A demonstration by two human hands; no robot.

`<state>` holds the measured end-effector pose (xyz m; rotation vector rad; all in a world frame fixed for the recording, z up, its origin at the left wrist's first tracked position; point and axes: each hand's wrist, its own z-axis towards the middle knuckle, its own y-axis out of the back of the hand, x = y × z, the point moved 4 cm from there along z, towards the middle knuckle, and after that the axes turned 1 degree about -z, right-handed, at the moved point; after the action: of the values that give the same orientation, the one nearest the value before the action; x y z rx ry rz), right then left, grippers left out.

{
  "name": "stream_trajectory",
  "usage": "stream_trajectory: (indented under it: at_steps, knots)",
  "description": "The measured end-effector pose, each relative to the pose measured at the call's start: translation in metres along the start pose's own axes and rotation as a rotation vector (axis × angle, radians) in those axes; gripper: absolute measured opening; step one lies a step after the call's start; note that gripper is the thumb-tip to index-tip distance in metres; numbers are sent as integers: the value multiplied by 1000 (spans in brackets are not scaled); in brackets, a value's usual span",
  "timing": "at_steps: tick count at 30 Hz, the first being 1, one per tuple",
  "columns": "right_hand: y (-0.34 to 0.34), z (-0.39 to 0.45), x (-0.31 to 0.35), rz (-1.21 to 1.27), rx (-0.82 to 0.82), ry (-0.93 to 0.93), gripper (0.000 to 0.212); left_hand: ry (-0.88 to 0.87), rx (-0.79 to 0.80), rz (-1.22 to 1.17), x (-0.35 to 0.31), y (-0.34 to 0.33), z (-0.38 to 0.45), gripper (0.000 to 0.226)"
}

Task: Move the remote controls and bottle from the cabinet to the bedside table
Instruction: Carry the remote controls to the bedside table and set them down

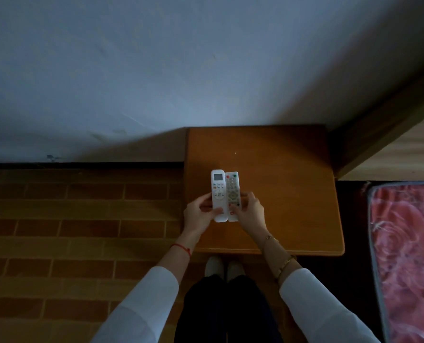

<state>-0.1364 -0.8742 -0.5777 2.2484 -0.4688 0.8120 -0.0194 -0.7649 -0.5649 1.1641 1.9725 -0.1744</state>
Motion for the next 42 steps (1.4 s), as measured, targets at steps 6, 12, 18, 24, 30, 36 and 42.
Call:
stream_trajectory:
  at_steps: [6,12,18,24,30,36,42]
  knots:
    - [-13,8,-10,-55,-105,50,36,-123,-80,140,14,-5,15,59]
    - [-14,3,-9,-112,-134,50,32,-251,-162,327,15,-6,12,63]
    - [-9,-4,-4,-222,-77,24,35,-275,-95,470,10,-9,7,62]
    - [16,-24,24,-399,61,81,40,-284,33,613,-8,4,-18,70]
    - [67,-73,77,-511,35,120,49,-417,-49,673,-73,47,-79,61]
    - [128,-152,161,-506,-63,276,50,-598,-164,745,-158,105,-169,54]
    - [171,-234,221,-489,-132,443,50,-718,-265,748,-211,153,-257,48]
